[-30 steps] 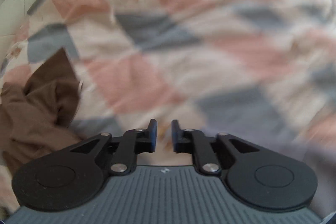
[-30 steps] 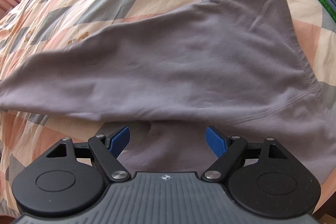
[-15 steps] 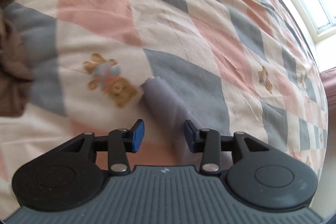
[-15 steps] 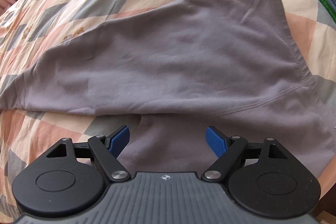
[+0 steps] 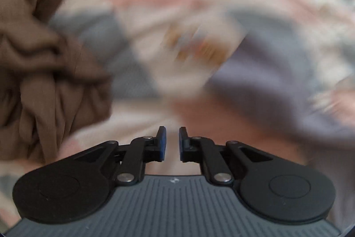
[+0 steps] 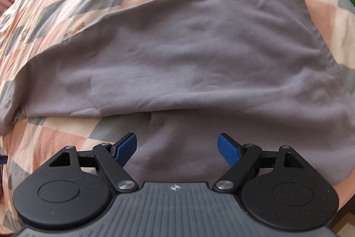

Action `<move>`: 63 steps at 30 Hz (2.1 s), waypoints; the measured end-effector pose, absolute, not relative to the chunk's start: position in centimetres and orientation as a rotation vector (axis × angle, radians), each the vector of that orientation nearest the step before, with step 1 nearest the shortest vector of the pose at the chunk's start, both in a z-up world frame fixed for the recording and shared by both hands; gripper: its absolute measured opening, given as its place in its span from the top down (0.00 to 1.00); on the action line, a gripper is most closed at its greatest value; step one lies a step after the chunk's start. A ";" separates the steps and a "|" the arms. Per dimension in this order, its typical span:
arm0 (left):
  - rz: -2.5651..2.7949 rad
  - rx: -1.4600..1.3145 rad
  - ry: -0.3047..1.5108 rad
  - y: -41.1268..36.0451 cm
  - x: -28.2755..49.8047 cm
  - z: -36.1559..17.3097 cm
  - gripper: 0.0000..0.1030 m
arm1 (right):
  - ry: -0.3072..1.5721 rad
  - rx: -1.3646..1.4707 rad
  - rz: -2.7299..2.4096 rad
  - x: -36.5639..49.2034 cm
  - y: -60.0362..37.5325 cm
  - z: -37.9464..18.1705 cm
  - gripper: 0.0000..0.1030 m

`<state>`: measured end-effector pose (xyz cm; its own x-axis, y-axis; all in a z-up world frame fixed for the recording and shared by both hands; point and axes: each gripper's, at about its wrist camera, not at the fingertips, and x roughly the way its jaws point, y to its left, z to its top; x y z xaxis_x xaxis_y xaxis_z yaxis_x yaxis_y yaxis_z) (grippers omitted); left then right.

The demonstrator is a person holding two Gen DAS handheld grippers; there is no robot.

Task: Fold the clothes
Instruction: 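Reposition the left gripper and pinch the grey garment's edge, then pull the pinched edge away from the garment with the left gripper, then open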

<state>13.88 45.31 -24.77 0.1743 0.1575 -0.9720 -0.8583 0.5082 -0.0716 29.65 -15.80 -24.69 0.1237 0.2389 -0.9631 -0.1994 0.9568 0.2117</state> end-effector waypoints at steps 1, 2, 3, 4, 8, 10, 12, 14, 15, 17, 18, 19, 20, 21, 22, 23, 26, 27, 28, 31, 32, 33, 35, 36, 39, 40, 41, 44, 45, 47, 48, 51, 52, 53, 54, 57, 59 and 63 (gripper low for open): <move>0.801 -0.734 1.137 45.8 14.9 -23.9 0.74 | 1.411 0.025 0.324 29.7 -15.6 -24.7 0.20; 0.780 -0.723 1.105 46.3 16.1 -23.2 0.66 | 1.414 0.022 0.323 29.9 -15.5 -24.9 0.20; 0.765 -0.702 1.092 46.8 17.6 -22.9 0.58 | 1.418 0.020 0.320 30.1 -15.4 -25.0 0.20; 0.749 -0.667 1.103 47.2 19.2 -23.1 0.57 | 1.421 0.018 0.318 30.3 -15.3 -25.2 0.20; 0.694 -0.567 1.198 47.7 23.8 -26.1 0.60 | 1.419 0.001 0.343 30.5 -14.2 -25.1 0.20; 0.675 -0.514 1.223 47.1 24.9 -27.4 1.00 | 1.417 -0.010 0.352 30.5 -13.8 -25.0 0.19; 0.656 -0.409 1.185 45.7 25.1 -27.2 1.00 | 1.417 -0.007 0.337 30.5 -14.1 -24.9 0.19; 0.646 -0.361 1.079 45.4 25.5 -25.3 1.00 | 1.416 0.005 0.308 30.5 -14.7 -24.7 0.19; 0.644 -0.344 1.023 45.4 25.7 -24.3 1.00 | 1.416 0.009 0.293 30.5 -15.0 -24.7 0.19; 0.668 -0.316 0.902 46.1 26.3 -22.3 1.00 | 1.415 0.008 0.266 30.5 -15.5 -24.8 0.19; 0.678 -0.307 0.863 46.7 26.8 -21.6 1.00 | 1.415 0.009 0.256 30.5 -15.6 -24.9 0.19; 0.686 -0.301 0.849 47.2 27.4 -21.4 1.00 | 1.417 0.011 0.251 30.5 -15.6 -24.9 0.19; 0.697 -0.292 0.845 47.7 28.0 -21.4 1.00 | 1.418 0.013 0.252 30.5 -15.6 -25.0 0.19; 0.720 -0.265 0.867 48.0 28.6 -21.9 1.00 | 1.418 0.012 0.257 30.5 -15.5 -24.9 0.19; 0.749 -0.227 0.906 48.2 29.2 -22.7 1.00 | 1.418 0.010 0.265 30.5 -15.3 -24.9 0.19; 0.786 -0.190 0.956 48.5 29.7 -23.7 1.00 | 1.416 0.007 0.273 30.4 -15.1 -24.9 0.19; 0.862 -0.183 1.059 49.6 28.5 -26.1 0.96 | 1.415 0.012 0.280 30.5 -15.0 -24.9 0.19; 0.877 -0.246 1.052 49.9 27.3 -26.2 0.93 | 1.414 0.014 0.280 30.5 -15.1 -24.8 0.19; 0.889 -0.325 1.041 50.1 26.0 -26.1 0.92 | 1.409 0.016 0.278 30.5 -15.2 -24.7 0.19; 0.886 -0.637 0.988 50.0 21.8 -25.0 0.90 | 1.408 0.029 0.262 30.5 -15.6 -24.7 0.19; 0.873 -0.730 0.969 49.8 20.5 -25.0 0.90 | 1.411 0.034 0.256 30.5 -15.7 -24.8 0.19; 0.864 -0.812 0.956 49.6 19.5 -25.2 0.90 | 1.416 0.037 0.252 30.5 -15.8 -24.9 0.19; 0.854 -0.952 0.931 49.2 18.3 -25.6 0.90 | 1.429 0.038 0.256 30.4 -15.6 -25.3 0.19; 0.858 -0.989 0.917 49.1 18.2 -25.8 0.90 | 1.435 0.033 0.264 30.4 -15.4 -25.4 0.19; 0.839 -1.023 0.892 49.1 19.4 -26.2 0.89 | 1.438 0.007 0.305 30.2 -14.3 -25.5 0.19; 0.828 -1.035 0.880 49.1 19.9 -26.3 0.87 | 1.438 -0.002 0.318 30.1 -14.0 -25.5 0.19; 0.820 -1.046 0.873 49.1 20.3 -26.4 0.85 | 1.438 -0.011 0.330 30.1 -13.8 -25.5 0.19; 0.804 -1.066 0.855 49.2 20.7 -26.2 0.82 | 1.436 -0.020 0.328 29.9 -13.7 -25.2 0.19; 0.804 -1.069 0.851 49.3 20.7 -26.0 0.80 | 1.434 -0.016 0.321 29.9 -13.9 -25.1 0.19; 0.809 -1.081 0.844 49.6 20.6 -25.7 0.78 | 1.432 -0.007 0.304 29.7 -14.2 -25.0 0.19; 0.818 -1.100 0.843 50.0 20.6 -25.6 0.78 | 1.431 -0.004 0.298 29.6 -14.3 -24.9 0.19; 0.841 -1.165 0.852 51.2 20.5 -25.5 0.77 | 1.433 0.001 0.289 29.2 -14.5 -25.0 0.19; 0.848 -1.172 0.869 51.4 20.8 -25.6 0.77 | 1.435 0.002 0.288 29.1 -14.6 -25.0 0.19; 0.855 -1.176 0.887 51.6 21.1 -25.7 0.76 | 1.437 0.004 0.289 28.9 -14.6 -25.1 0.19; 0.861 -1.184 0.905 51.8 21.4 -26.0 0.74 | 1.440 0.004 0.289 28.8 -14.6 -25.1 0.19; 0.876 -1.216 0.968 52.4 22.5 -26.9 0.73 | 1.445 0.000 0.292 28.7 -14.5 -25.2 0.19; 0.893 -1.222 1.023 52.8 23.2 -27.8 0.74 | 1.442 -0.004 0.294 28.6 -14.4 -25.2 0.19; 0.869 -1.184 1.053 52.8 23.2 -27.9 1.00 | 1.439 -0.013 0.292 28.7 -14.4 -25.2 0.19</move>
